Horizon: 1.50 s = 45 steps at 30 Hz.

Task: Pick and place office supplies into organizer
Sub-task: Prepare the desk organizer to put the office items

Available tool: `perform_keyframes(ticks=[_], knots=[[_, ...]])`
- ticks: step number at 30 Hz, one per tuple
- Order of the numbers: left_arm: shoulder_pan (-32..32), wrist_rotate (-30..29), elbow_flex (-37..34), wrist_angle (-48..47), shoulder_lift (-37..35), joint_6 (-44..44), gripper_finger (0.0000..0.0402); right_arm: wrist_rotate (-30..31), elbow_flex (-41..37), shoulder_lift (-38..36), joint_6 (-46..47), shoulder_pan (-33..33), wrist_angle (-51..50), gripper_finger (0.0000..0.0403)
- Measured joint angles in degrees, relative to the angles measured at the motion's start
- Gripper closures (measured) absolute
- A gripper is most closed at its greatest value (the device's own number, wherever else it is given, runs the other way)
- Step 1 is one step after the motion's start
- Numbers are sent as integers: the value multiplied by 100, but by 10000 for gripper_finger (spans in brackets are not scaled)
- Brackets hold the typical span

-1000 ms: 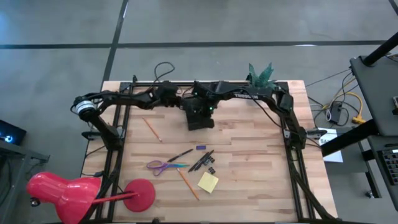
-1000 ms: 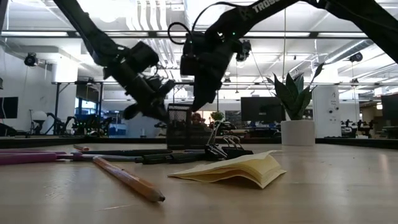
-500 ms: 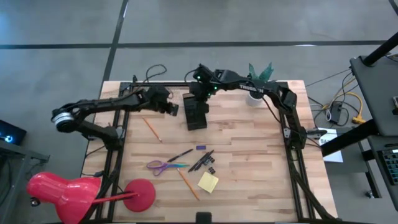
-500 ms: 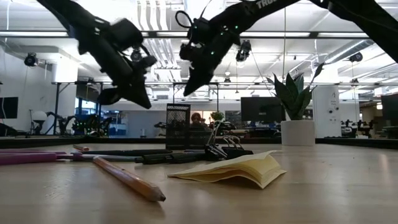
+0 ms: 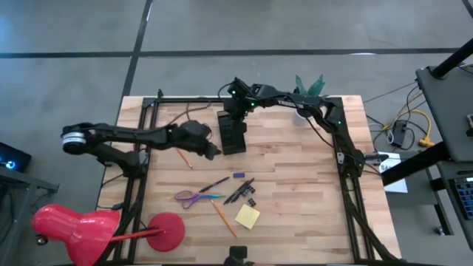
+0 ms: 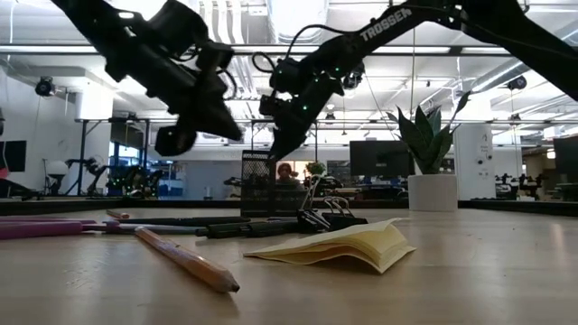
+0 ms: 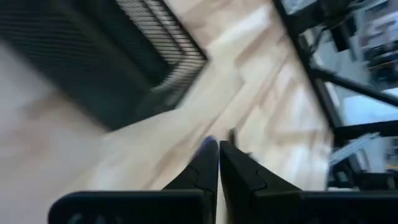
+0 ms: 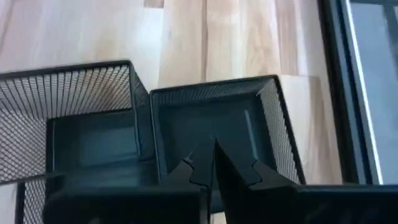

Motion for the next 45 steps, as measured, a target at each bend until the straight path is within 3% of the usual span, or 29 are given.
perform_keyframes(ticks=[6, 14, 18, 23, 25, 27, 32, 37, 45], knots=[[-171, -252, 56, 1037, 942, -371, 402, -87, -13, 70, -85, 155, -420, 394], [-175, -566, 183, 899, 1193, -466, 402, -119, -20, 66, -236, 242, -997, 394], [-197, -1049, 165, -84, 727, -454, 402, -41, -22, 66, -413, 334, -1064, 394], [-193, -2102, 148, -1504, 55, -609, 402, 969, 67, 50, -350, 274, -816, 394], [-193, -2245, 108, -1788, -170, -702, 402, 1213, 147, 22, -235, 210, -682, 394], [-201, -2157, 78, -1654, -342, -703, 402, 1219, 235, -16, -112, 134, -498, 394], [-285, -1405, -11, -893, -439, -693, 402, 419, 429, -28, -134, 51, -195, 394], [-362, -1249, -22, -600, -32, -707, 402, 203, 373, 5, -190, 94, -148, 394], [-396, -1006, 102, 716, 909, -744, 402, 16, 156, 6, -194, 114, -139, 394]])
